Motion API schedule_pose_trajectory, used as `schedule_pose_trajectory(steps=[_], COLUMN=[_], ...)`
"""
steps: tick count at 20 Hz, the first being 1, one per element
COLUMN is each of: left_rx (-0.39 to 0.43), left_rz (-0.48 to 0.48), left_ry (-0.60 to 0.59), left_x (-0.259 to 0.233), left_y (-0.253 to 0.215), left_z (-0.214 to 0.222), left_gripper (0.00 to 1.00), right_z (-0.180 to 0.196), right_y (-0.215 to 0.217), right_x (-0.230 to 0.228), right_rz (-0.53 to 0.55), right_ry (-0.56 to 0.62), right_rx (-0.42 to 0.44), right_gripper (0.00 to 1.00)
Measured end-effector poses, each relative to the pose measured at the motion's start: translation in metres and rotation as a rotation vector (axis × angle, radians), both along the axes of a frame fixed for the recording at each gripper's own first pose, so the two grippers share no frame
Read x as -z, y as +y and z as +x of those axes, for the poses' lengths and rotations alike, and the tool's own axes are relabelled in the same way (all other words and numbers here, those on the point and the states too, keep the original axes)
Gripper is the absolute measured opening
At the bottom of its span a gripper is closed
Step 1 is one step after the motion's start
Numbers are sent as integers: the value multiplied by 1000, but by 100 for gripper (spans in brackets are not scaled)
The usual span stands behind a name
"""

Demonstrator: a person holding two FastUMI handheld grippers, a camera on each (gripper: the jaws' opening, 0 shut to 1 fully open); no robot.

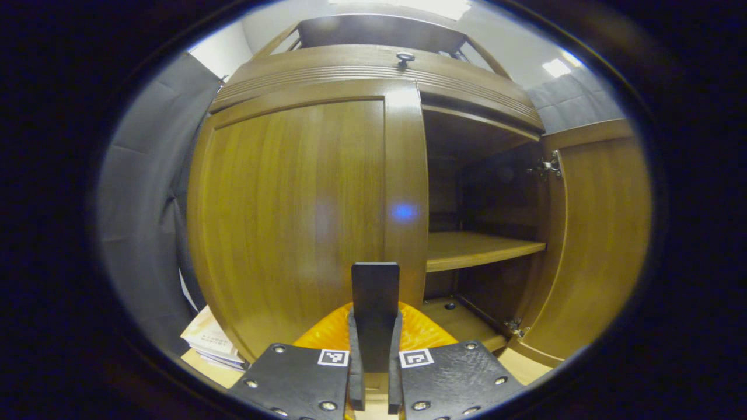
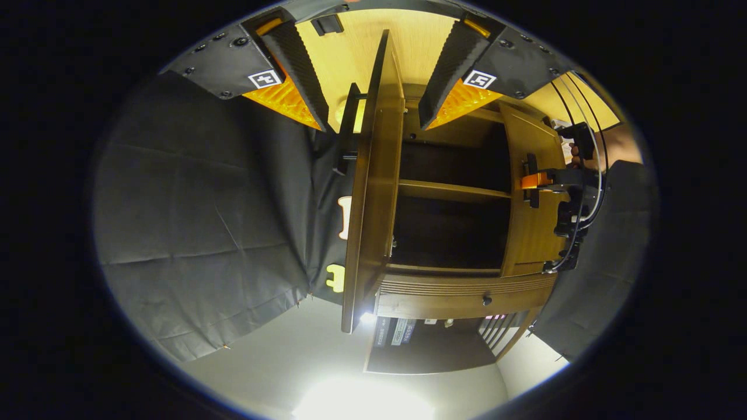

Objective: Open the right door of the double-door shoe cabinet with the right hand, and open the left door with the left hand.

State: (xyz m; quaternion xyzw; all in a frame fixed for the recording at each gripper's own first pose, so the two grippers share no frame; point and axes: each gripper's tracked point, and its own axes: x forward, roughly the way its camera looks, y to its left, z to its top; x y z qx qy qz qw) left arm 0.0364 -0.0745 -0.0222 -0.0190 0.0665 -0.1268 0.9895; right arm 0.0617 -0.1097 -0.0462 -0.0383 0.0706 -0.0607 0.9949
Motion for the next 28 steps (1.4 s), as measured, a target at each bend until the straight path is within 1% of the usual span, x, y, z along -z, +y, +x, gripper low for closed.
schedule_pose_trajectory(steps=[2,7,12,16,20,22,23,24,25,28], left_rx=[-5,-39,-76,-108,-145,-158,-165,-172,-182,-220], left_rz=[-3,-1,4,14,13,17,24,30,34,27], left_ry=[-1,9,18,20,23,25,23,22,21,27], left_x=[-1,-4,-7,-9,-10,-10,-10,-10,-10,-12], left_y=[7,28,50,68,92,103,108,113,118,135], left_z=[-14,-47,-73,-90,-109,-116,-119,-122,-125,-134], left_gripper=[18,17,16,17,16,17,17,16,14,16], right_z=[-6,-26,-37,-37,-36,-35,-34,-34,-33,-32], right_y=[3,5,3,9,15,18,20,23,25,33], right_x=[-1,-2,-4,-6,-6,-8,-9,-10,-11,-12], right_rz=[3,15,45,74,70,68,69,70,69,74], right_ry=[-7,-18,-34,-43,-41,-43,-44,-47,-50,-52], right_rx=[-25,-65,-77,-93,-115,-127,-134,-142,-147,-169], right_gripper=[97,96,96,97,96,97,96,97,97,96])
